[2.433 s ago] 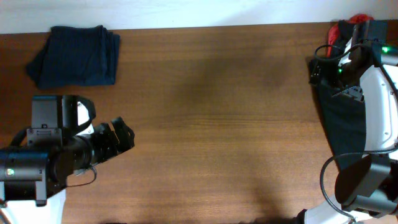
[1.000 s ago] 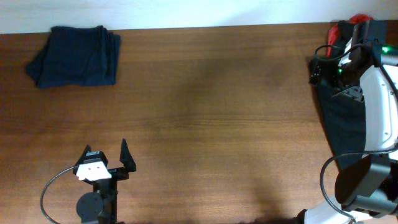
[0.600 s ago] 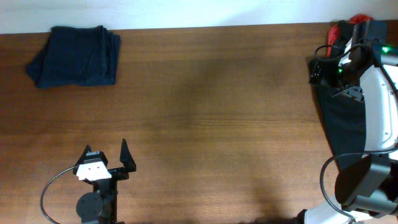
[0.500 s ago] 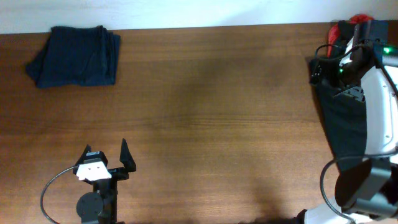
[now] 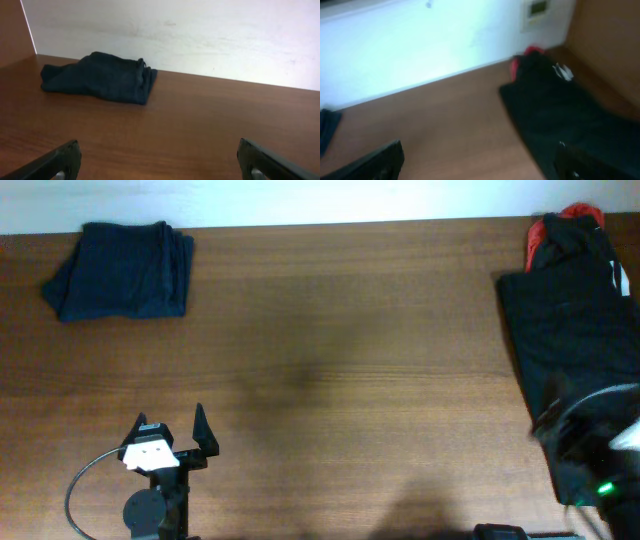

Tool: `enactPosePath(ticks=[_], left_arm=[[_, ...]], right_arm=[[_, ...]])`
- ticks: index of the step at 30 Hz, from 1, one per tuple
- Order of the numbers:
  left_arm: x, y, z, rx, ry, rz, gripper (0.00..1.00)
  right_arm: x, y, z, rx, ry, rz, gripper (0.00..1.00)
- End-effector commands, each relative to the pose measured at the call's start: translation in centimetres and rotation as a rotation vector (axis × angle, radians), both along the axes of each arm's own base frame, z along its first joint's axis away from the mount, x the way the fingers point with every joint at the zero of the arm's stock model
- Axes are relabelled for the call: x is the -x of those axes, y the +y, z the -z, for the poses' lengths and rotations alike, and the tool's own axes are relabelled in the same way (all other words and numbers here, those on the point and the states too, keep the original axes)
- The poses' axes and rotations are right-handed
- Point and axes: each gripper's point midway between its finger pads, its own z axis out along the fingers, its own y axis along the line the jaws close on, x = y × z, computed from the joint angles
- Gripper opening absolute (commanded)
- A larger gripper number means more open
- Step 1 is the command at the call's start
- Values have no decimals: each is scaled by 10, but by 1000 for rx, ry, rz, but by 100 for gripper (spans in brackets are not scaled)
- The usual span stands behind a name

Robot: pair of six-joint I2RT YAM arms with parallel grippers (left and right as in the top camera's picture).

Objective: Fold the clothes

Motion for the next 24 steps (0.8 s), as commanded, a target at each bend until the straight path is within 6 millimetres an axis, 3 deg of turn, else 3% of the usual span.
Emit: enactPosePath(ticks=[1, 3, 6, 8, 10, 24], left_arm=[[0, 3, 3, 8, 2, -16, 99], [0, 3, 3, 8, 2, -16, 99], [0, 3, 3, 8, 2, -15, 99], [0, 3, 3, 8, 2, -15, 99], [0, 3, 3, 8, 2, -15, 99], [0, 3, 3, 8, 2, -16, 99]], right_arm=[[-8, 21, 61, -10, 22, -115, 99], [-19, 40, 94, -22, -83, -218, 99], [-28, 52, 144, -37, -189, -284, 99], [-33, 55, 169, -45, -217, -303, 99], [-38, 55, 182, -47, -256, -310, 99], [-67, 49, 201, -25, -491, -297, 99]])
